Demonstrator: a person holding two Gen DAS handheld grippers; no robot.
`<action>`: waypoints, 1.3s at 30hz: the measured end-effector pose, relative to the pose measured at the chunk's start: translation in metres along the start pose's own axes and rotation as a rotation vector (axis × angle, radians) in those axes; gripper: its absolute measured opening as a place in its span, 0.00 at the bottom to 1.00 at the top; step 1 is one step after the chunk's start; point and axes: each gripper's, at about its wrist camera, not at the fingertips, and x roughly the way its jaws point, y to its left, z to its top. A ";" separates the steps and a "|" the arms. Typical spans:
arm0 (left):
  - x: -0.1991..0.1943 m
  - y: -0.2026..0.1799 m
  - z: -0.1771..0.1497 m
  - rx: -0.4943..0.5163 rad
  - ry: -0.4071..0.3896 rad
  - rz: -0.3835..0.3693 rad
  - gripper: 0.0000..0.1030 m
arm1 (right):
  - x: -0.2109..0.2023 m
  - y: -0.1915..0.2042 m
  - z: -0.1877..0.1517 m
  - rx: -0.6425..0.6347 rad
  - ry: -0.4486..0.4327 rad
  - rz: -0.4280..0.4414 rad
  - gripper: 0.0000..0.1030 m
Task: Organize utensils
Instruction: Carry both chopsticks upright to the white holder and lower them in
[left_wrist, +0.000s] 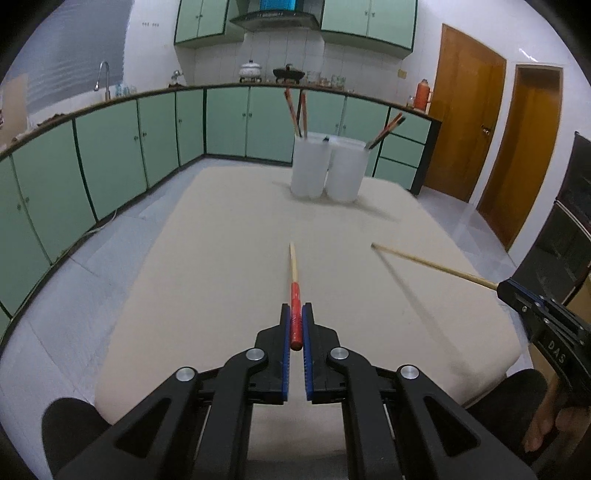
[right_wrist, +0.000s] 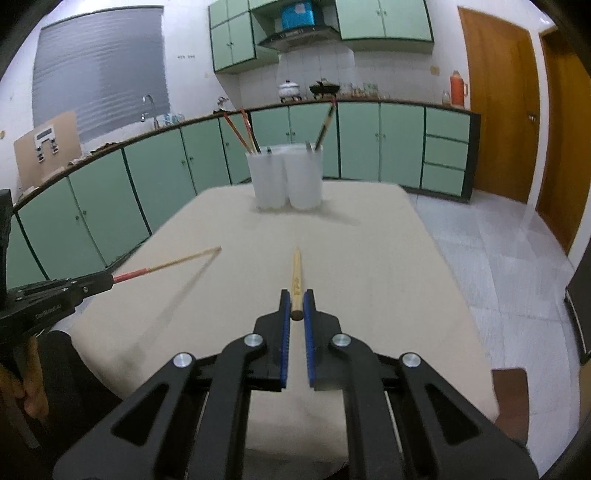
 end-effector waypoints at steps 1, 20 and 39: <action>-0.005 -0.001 0.003 0.006 -0.011 -0.002 0.06 | -0.003 0.001 0.004 -0.003 -0.007 0.001 0.06; -0.052 -0.001 0.061 0.080 -0.088 -0.055 0.06 | -0.011 0.007 0.082 -0.102 -0.007 0.034 0.06; -0.021 0.010 0.144 0.170 0.056 -0.191 0.06 | 0.043 0.002 0.201 -0.153 0.265 0.124 0.06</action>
